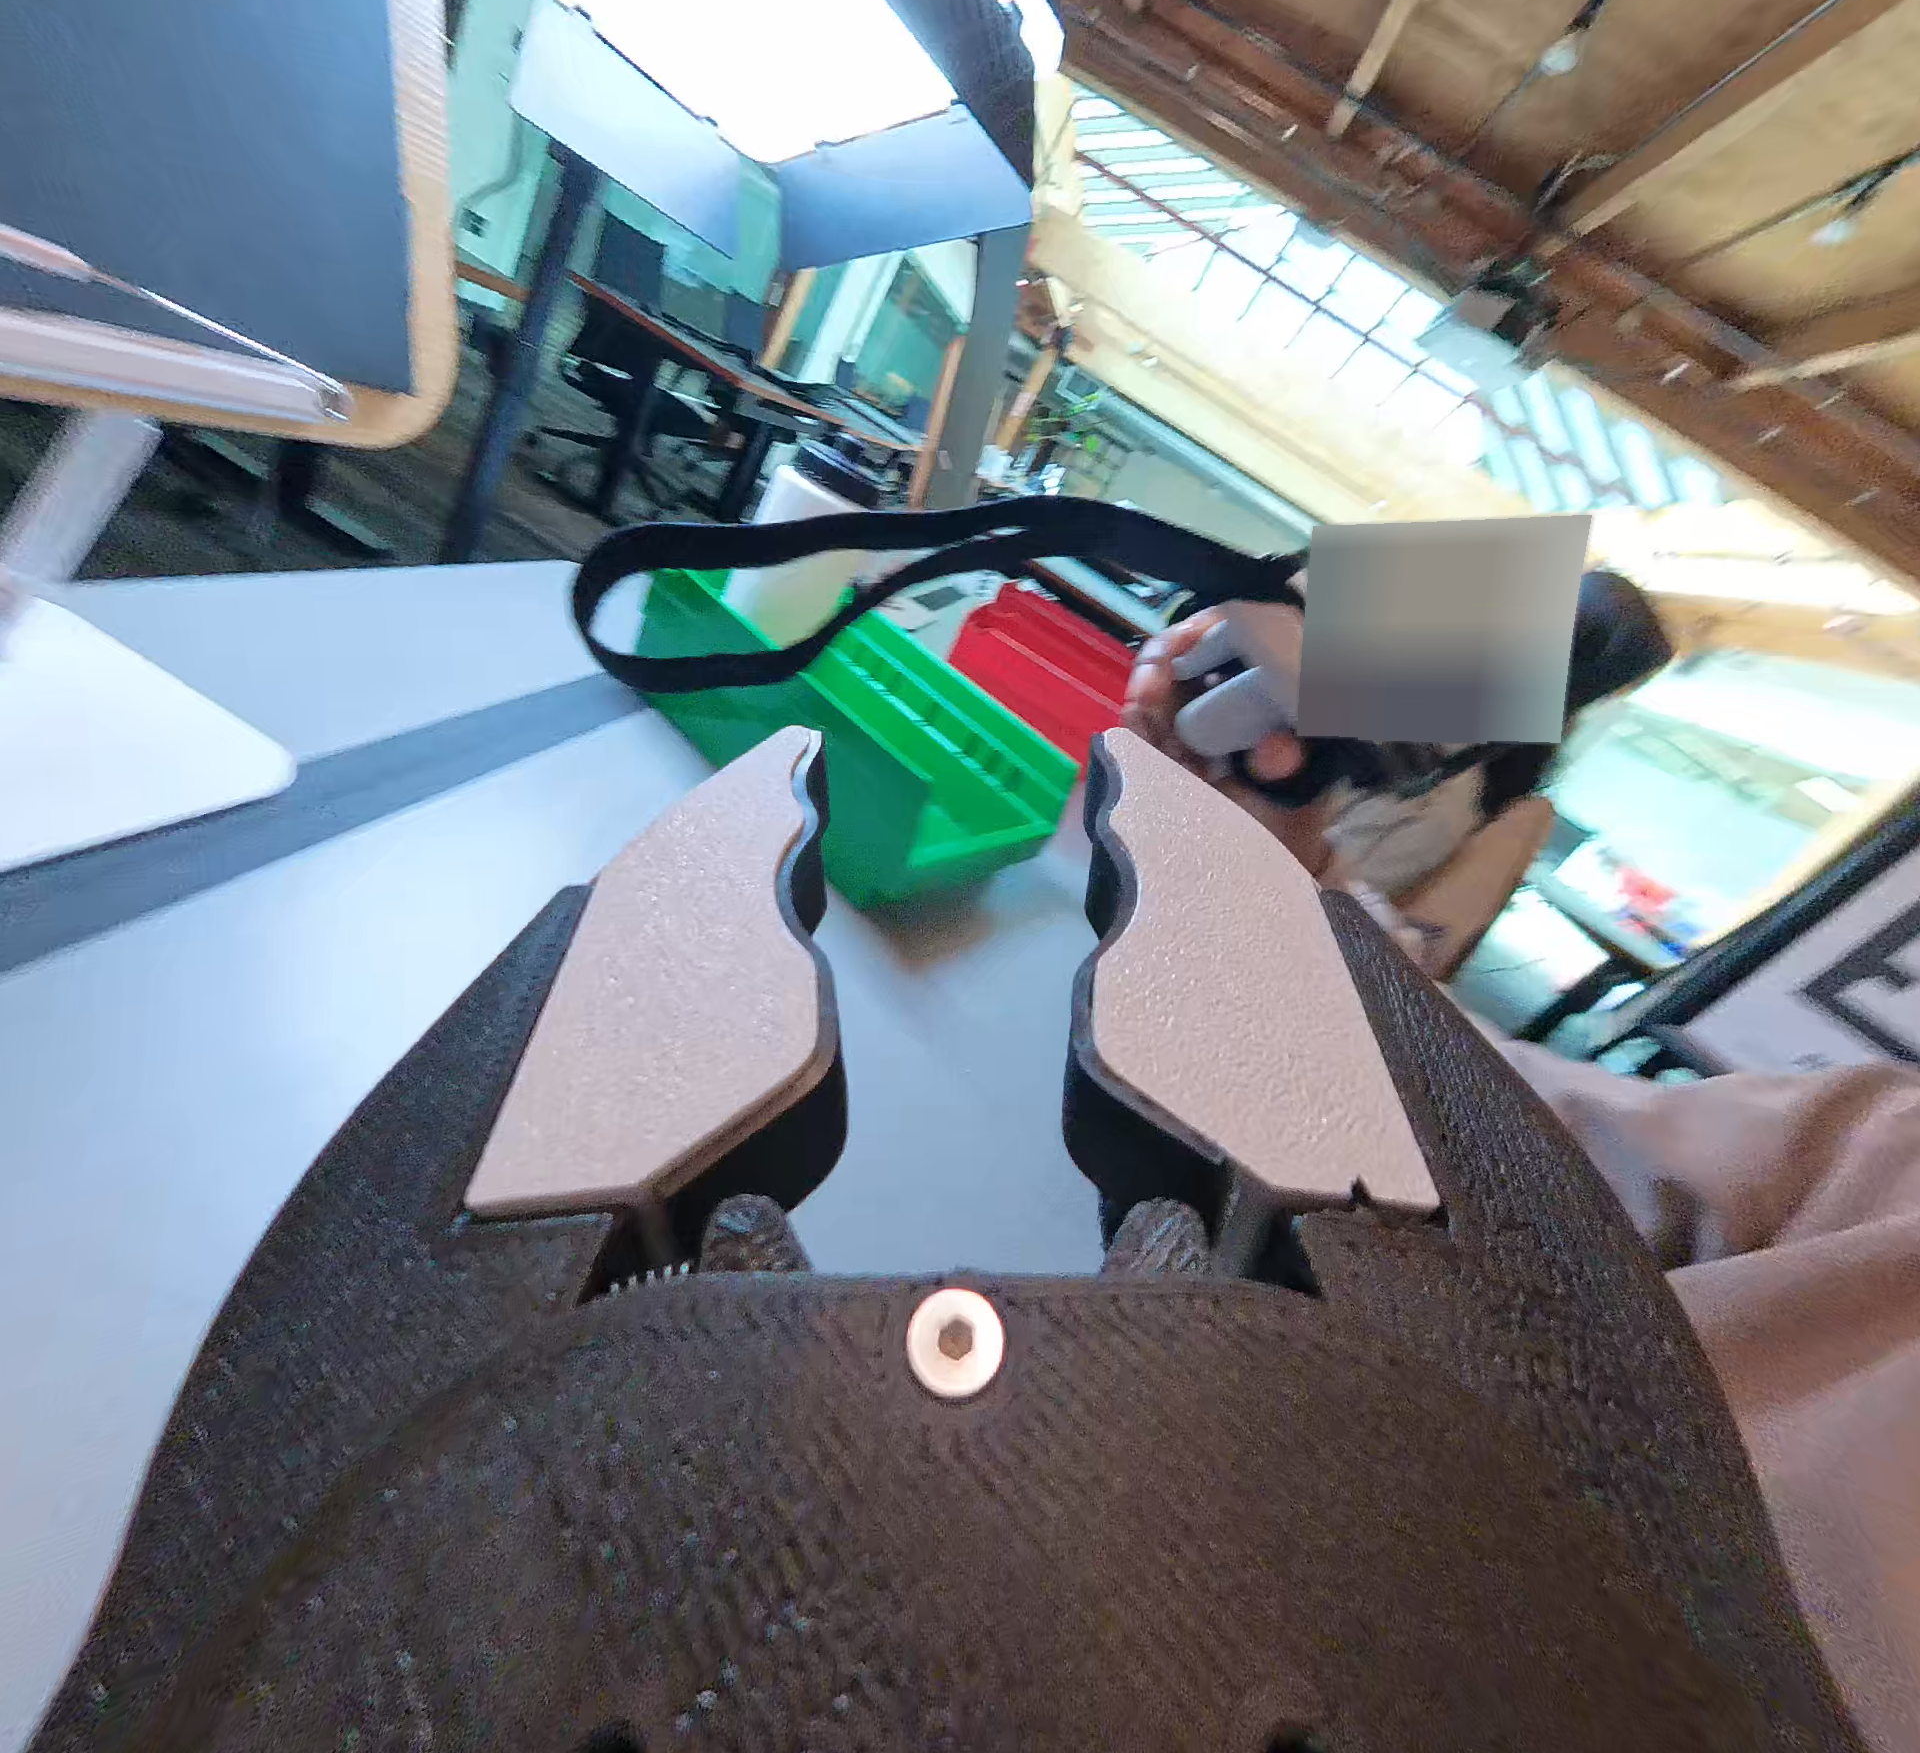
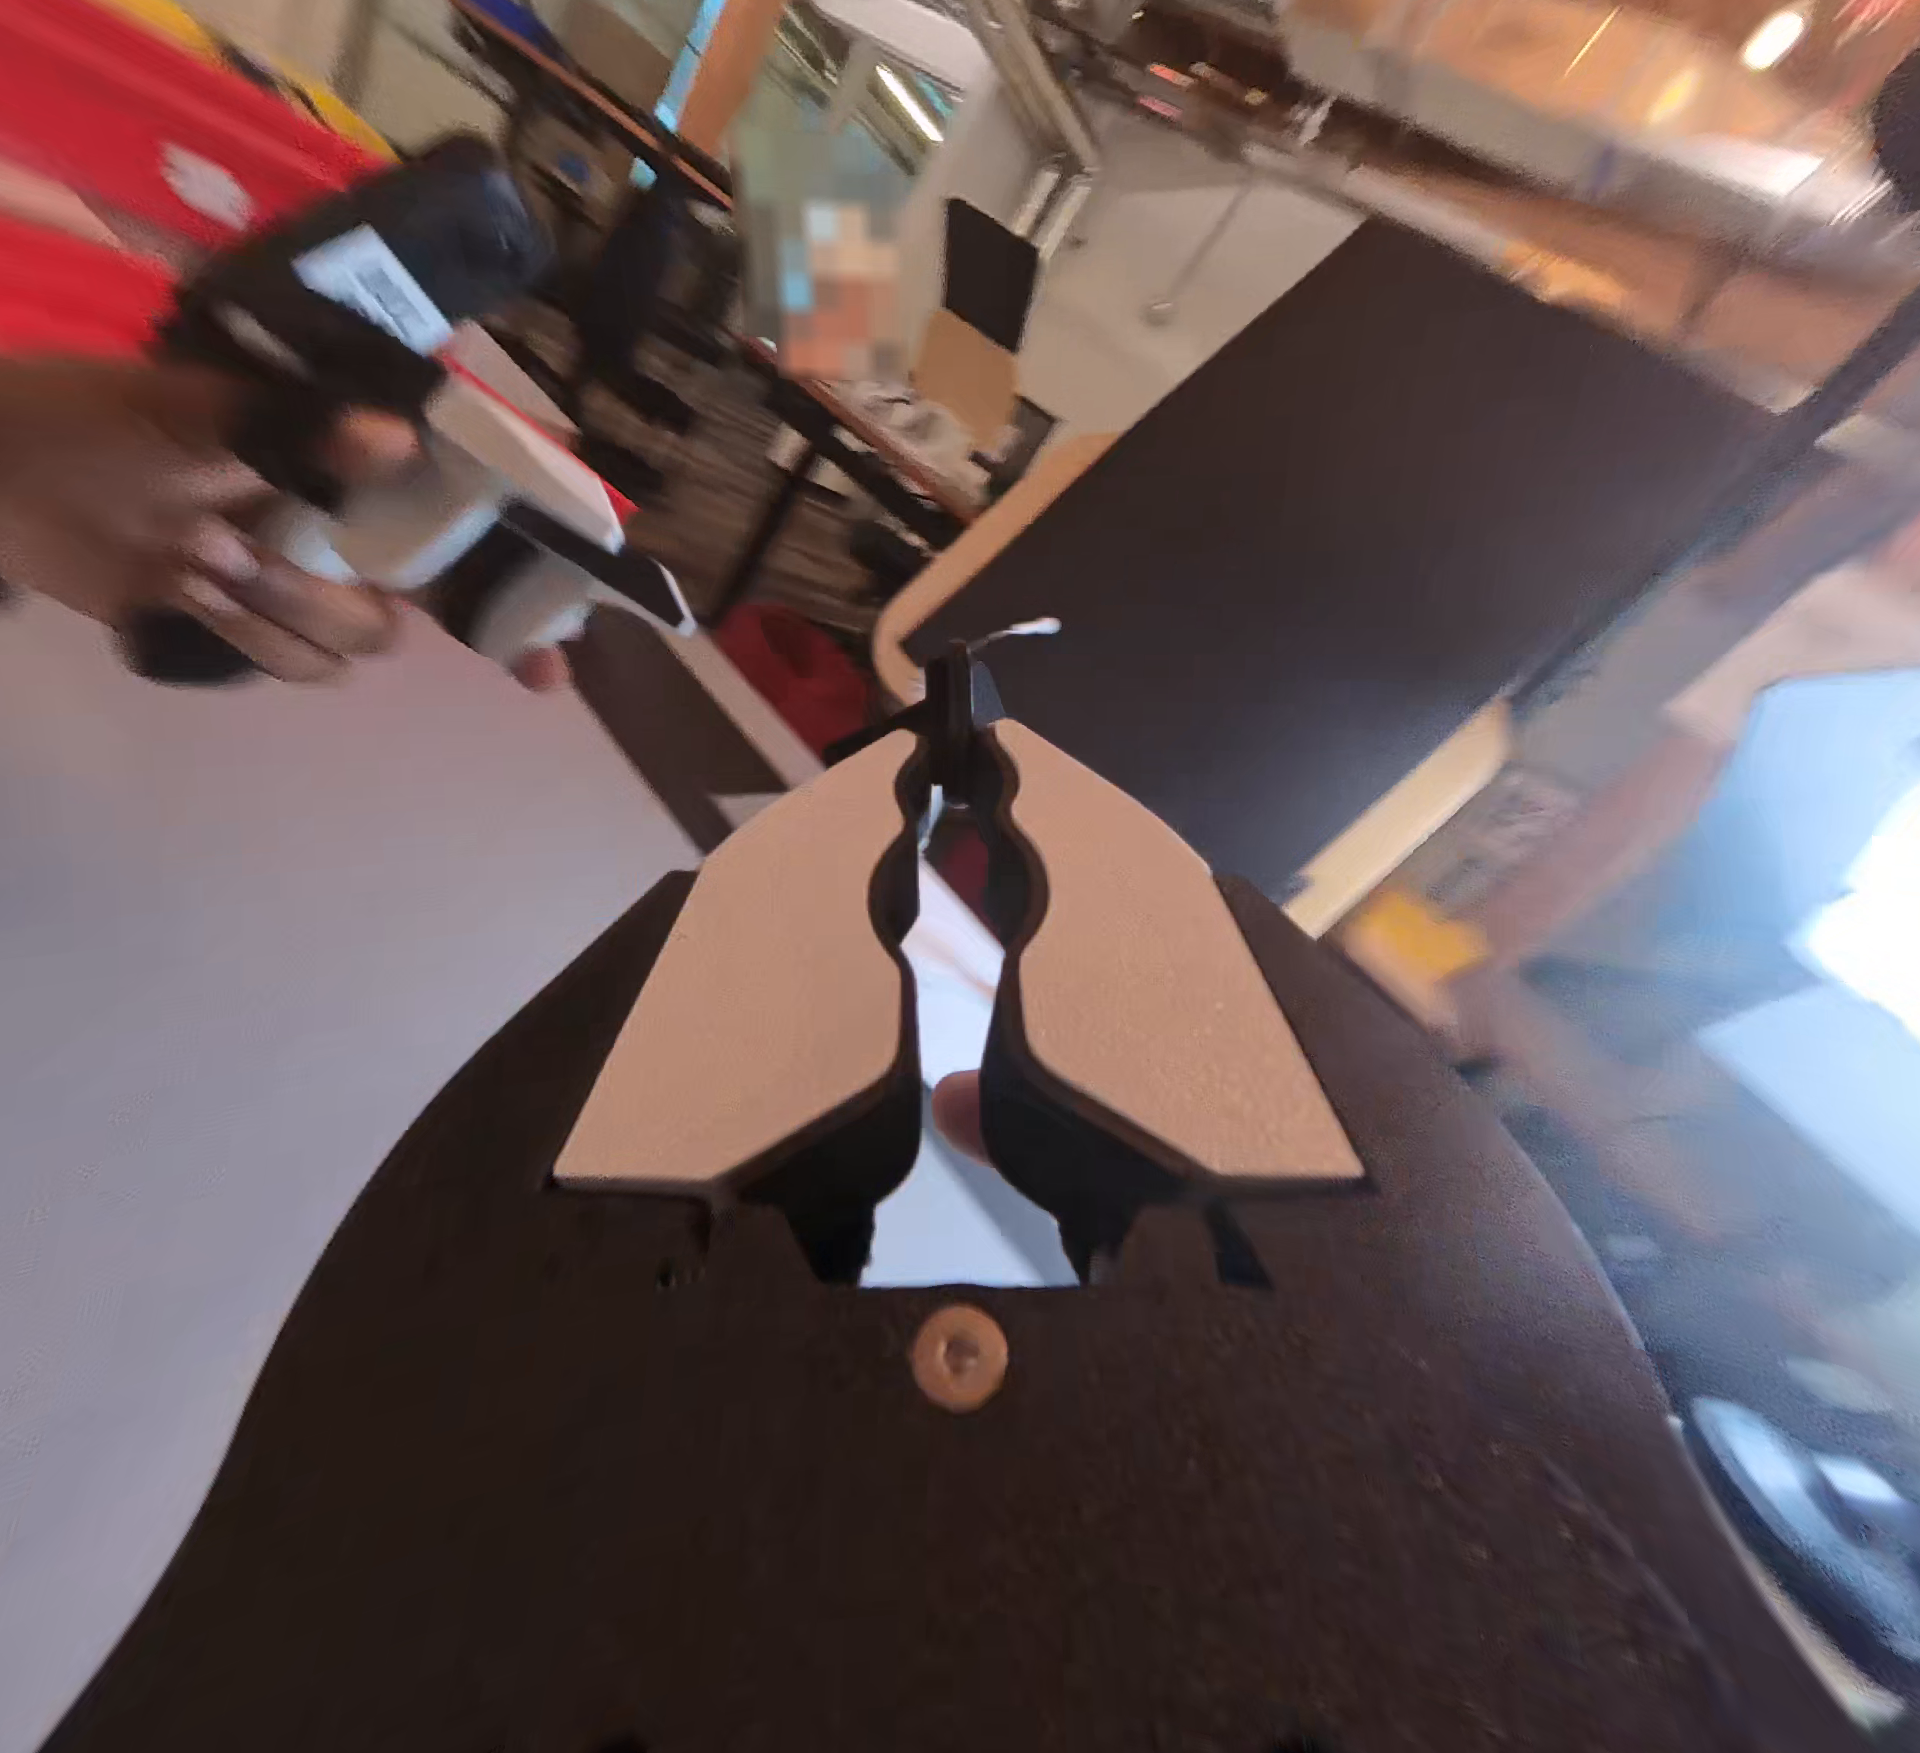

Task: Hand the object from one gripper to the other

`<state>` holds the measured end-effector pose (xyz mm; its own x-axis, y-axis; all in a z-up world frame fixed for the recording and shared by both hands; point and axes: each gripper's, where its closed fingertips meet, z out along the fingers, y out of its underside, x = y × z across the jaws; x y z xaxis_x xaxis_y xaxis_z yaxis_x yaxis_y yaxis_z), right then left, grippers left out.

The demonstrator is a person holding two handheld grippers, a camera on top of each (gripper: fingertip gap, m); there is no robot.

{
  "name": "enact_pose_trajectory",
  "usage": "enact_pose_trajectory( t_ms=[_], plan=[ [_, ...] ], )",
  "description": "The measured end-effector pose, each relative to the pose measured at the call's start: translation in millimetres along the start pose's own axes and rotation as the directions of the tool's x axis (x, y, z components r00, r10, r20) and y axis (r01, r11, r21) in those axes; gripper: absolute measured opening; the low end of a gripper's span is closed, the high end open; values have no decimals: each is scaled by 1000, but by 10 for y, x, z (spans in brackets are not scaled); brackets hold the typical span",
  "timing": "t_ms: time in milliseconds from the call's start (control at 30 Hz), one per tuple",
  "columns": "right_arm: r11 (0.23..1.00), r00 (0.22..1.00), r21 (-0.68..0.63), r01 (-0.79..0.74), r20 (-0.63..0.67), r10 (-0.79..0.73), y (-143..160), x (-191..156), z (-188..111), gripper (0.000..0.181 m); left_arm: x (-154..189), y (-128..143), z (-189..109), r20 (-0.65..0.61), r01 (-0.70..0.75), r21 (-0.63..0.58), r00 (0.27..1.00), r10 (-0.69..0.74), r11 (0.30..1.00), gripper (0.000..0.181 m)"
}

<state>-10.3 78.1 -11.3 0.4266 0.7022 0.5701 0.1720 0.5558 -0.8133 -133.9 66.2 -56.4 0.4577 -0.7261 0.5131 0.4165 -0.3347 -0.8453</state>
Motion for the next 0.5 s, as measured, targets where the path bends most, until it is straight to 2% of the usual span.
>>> enact_pose_trajectory(
  t_ms=[67,133,200,267,333,433,467,500],
  plan=[
    [957,952,-42,286,-103,-289,54,-94,52,7,152,70,109,-90,136,-9,987,-136,991,47],
    [828,812,-74,555,-166,-559,99,-286,116,7,281,162,220,-174,265,-33,948,-267,964,50],
    [715,699,-61,696,-165,-695,172,-575,201,7,316,302,326,-193,347,-74,915,-355,935,52],
    [664,656,-51,746,-119,-745,291,-846,297,7,267,449,399,-164,391,-115,899,-406,913,57],
    [633,630,-25,774,-72,-773,394,-1072,356,7,182,479,410,-141,430,-96,887,-439,898,51],
    [621,619,-24,784,-44,-784,493,-1182,394,8,41,528,369,-54,367,-104,926,-374,924,20],
    [632,631,-23,775,-38,-775,502,-1186,396,7,12,542,359,-31,324,-111,944,-329,940,4],
    [647,646,-23,762,-31,-763,504,-1194,396,8,22,546,359,-30,284,-122,957,-290,951,4]
  ],
)
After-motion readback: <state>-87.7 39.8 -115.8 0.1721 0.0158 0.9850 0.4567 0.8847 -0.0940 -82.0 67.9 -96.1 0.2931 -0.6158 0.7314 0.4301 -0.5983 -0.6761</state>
